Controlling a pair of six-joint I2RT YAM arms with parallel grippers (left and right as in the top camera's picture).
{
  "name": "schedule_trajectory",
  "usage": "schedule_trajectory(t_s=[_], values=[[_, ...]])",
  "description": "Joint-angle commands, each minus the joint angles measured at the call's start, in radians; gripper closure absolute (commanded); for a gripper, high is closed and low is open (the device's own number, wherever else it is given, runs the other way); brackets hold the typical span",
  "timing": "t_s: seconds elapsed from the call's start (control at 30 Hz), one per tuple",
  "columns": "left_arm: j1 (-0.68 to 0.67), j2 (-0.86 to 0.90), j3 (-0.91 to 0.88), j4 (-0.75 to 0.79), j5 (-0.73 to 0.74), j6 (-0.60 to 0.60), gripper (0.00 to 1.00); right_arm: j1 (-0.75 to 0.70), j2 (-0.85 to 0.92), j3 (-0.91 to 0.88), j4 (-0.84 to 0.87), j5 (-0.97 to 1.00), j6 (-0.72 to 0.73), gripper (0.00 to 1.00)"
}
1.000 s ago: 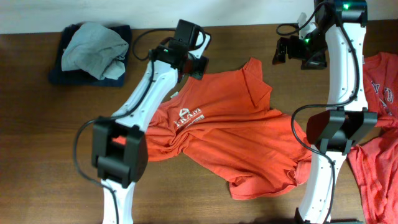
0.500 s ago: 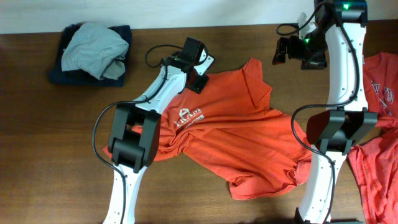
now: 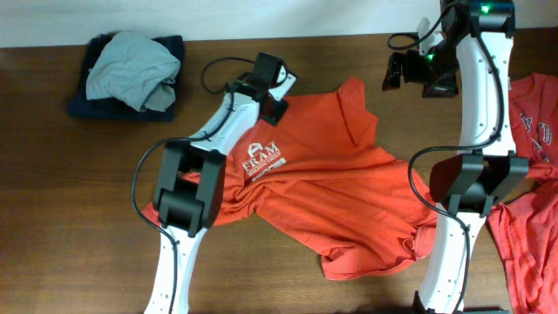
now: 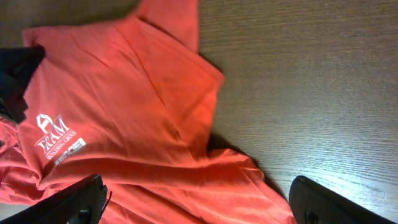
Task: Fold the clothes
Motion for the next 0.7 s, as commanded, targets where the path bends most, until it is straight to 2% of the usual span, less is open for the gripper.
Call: schedule_trajectory(t_s=[0.0,0.37,0.57,0.67], values=[[0.102,0.074,-0.016,-0.003,-0.071,0.031,1.00,-0.002,-0.010,0.007,-0.005,0.009,0.001,0.01],[0.322,0.074,-0.016,0.041,-0.068,0.030,1.00,-0.002,-0.010,0.007,-0.005,0.009,0.001,0.01],[0.315,0.064,0.044,0.014,-0.067,-0.001,0.98,-0.002,-0.010,0.007,-0.005,0.009,0.001,0.01],[0.287,0.035,0.166,-0.052,-0.035,-0.051,0.92,-0.002,-0.010,0.007,-0.005,0.009,0.001,0.02]])
